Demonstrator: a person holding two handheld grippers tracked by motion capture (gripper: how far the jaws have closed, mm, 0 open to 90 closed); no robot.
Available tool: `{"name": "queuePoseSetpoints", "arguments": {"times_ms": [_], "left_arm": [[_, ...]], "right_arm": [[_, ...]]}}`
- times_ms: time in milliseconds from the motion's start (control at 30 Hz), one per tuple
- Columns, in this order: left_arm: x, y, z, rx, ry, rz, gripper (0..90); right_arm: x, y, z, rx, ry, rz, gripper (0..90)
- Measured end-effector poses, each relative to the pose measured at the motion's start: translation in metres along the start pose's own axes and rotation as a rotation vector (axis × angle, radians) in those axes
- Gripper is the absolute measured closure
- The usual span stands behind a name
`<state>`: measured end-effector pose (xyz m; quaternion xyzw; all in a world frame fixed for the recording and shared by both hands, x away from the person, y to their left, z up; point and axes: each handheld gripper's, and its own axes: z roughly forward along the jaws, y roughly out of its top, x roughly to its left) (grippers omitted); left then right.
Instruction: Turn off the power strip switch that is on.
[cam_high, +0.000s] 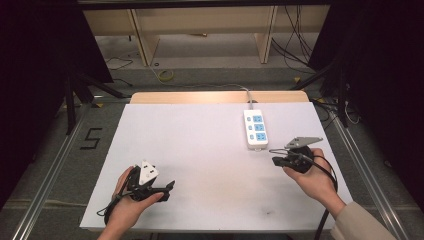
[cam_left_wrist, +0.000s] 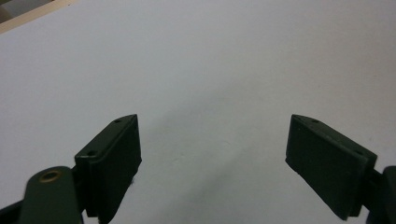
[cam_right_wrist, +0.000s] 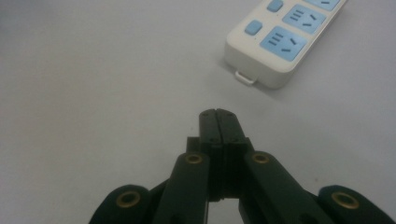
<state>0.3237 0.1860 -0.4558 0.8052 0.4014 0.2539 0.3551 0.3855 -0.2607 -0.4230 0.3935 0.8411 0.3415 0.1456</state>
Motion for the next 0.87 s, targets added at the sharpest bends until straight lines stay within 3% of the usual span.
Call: {"name": "queuePoseSetpoints", "arguments": {"times_ms": [133,300,567,867], "left_arm": [[0.0,0.0,0.0,0.008,-0.004,0.0,17.7],[0.0,0.0,-0.001,0.002,-0.004,0.002,17.6],[0.0,0.0,-0.002,-0.001,-0.004,-0.002,17.7],[0.001,0.001,-0.003,-0.003,-0.001,-0.005,17.6]], "right_arm": [[0.006,-0.022,-0.008,-0.047,0.013,0.007,89.3],[0.012,-0.038,-0.018,-0.086,0.01,0.008,88.7],[0.015,-0.047,-0.026,-0.123,0.008,0.025,85.3],[0.015,-0.053,-0.031,-0.193,-0.005,0.036,67.4]]}}
